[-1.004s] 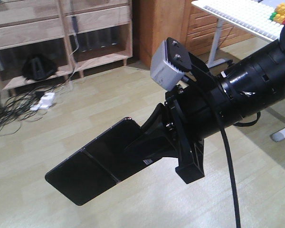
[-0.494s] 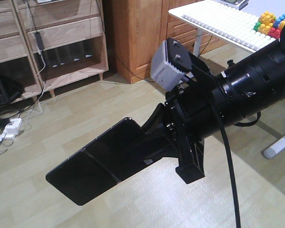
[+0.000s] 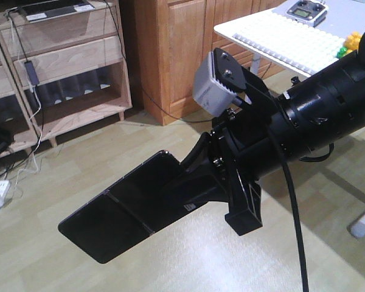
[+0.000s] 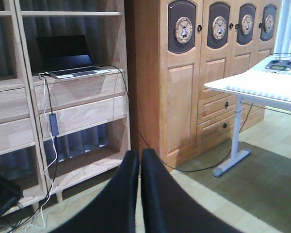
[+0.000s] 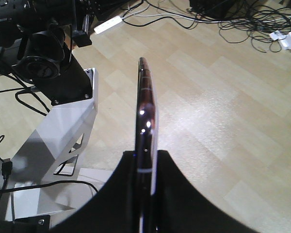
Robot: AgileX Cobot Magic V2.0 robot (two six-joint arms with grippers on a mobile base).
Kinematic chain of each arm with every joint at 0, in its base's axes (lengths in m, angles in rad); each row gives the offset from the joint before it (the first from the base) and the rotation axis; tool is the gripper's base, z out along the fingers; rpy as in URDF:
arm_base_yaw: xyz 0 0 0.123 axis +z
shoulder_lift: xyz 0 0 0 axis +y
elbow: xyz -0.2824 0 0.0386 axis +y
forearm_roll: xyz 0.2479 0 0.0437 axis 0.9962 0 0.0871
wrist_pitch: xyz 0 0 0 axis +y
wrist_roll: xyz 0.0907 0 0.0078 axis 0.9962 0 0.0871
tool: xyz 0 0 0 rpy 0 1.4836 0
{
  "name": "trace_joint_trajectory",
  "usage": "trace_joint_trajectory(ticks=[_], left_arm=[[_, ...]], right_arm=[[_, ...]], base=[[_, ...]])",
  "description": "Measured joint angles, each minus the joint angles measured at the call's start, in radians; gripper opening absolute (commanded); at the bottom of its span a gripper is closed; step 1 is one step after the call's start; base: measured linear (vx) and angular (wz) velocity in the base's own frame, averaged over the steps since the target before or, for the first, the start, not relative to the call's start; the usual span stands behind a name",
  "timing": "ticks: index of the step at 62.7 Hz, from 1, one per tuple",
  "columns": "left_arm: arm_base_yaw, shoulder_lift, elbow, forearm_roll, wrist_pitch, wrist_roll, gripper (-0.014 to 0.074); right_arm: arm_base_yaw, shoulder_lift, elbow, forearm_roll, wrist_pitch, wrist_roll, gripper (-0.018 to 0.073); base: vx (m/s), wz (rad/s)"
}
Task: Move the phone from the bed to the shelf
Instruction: 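Keep holding the phone while driving toward the wooden shelf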
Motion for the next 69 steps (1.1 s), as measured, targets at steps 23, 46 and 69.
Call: trace_joint_trajectory(ticks=[23,46,69], left_arm=[[0.0,0.0,0.0,0.0,0.0,0.0,0.0001],[0.0,0.0,0.0,0.0,0.0,0.0,0.0001],[0.0,0.0,0.0,0.0,0.0,0.0,0.0001]], right_arm=[[0.0,0.0,0.0,0.0,0.0,0.0,-0.0002],[0.0,0.0,0.0,0.0,0.0,0.0,-0.0002],[0.0,0.0,0.0,0.0,0.0,0.0,-0.0002]], base=[[0.44,-0.02],[0.44,0.03],[0.43,0.17]])
